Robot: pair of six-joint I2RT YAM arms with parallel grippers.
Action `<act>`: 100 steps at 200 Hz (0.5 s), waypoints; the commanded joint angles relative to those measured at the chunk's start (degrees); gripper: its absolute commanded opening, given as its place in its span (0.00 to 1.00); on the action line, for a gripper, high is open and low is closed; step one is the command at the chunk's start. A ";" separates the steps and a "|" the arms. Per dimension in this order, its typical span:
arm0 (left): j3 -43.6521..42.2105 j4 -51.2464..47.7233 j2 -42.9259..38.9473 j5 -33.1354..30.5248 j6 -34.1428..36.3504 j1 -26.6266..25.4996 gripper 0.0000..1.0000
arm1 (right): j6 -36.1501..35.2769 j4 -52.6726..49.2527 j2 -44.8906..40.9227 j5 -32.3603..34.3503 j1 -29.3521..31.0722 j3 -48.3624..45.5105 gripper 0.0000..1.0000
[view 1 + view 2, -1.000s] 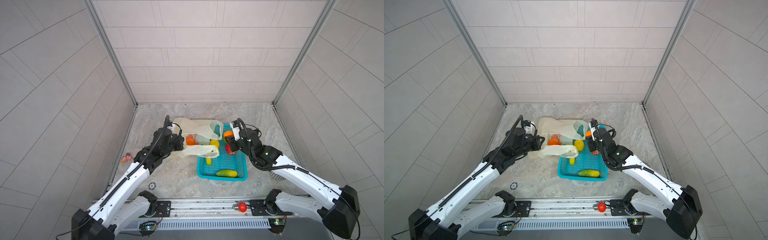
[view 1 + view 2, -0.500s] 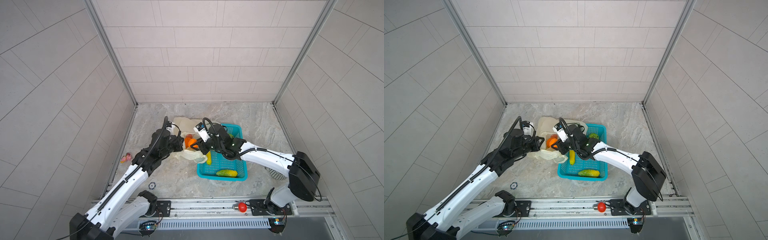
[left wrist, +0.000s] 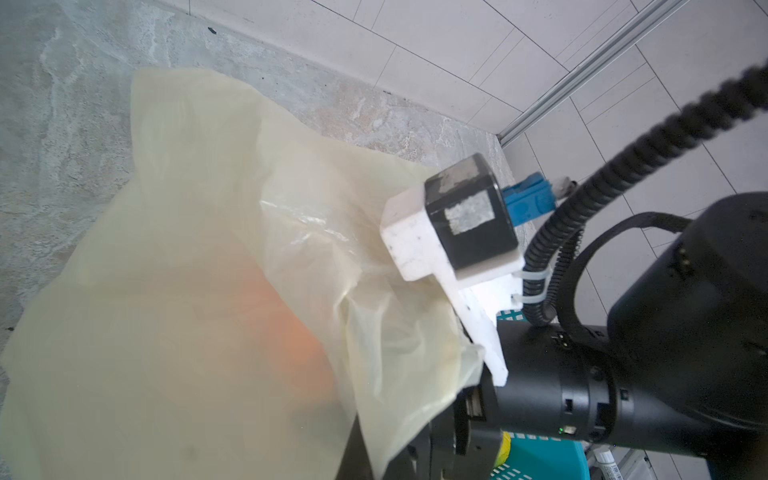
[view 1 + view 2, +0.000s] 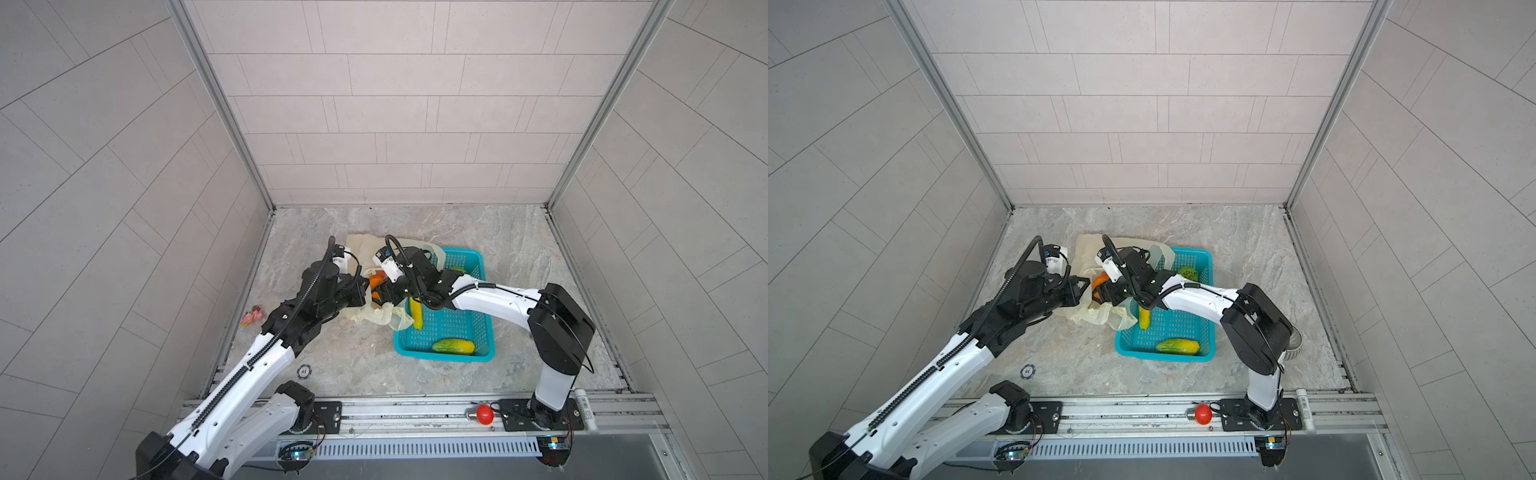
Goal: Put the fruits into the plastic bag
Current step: 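Carry the orange into the bag mouth held by the left gripper, release, then move the right gripper back over the basket above the red apple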
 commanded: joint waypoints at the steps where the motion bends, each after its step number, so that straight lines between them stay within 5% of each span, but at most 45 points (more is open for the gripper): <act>1: -0.19 0.99 -0.20 -0.61 0.82 -0.35 0.00 | -1.17 -1.07 -6.52 1.90 -0.71 -1.68 0.79; 47: -0.28 0.99 0.01 -1.01 0.52 -0.31 0.00 | -1.95 -2.63 -13.36 0.86 -2.30 -5.14 0.86; 100: -0.10 0.59 -0.23 -1.84 0.41 -0.35 0.00 | -2.86 -3.17 -15.16 -0.41 -2.69 -4.35 0.82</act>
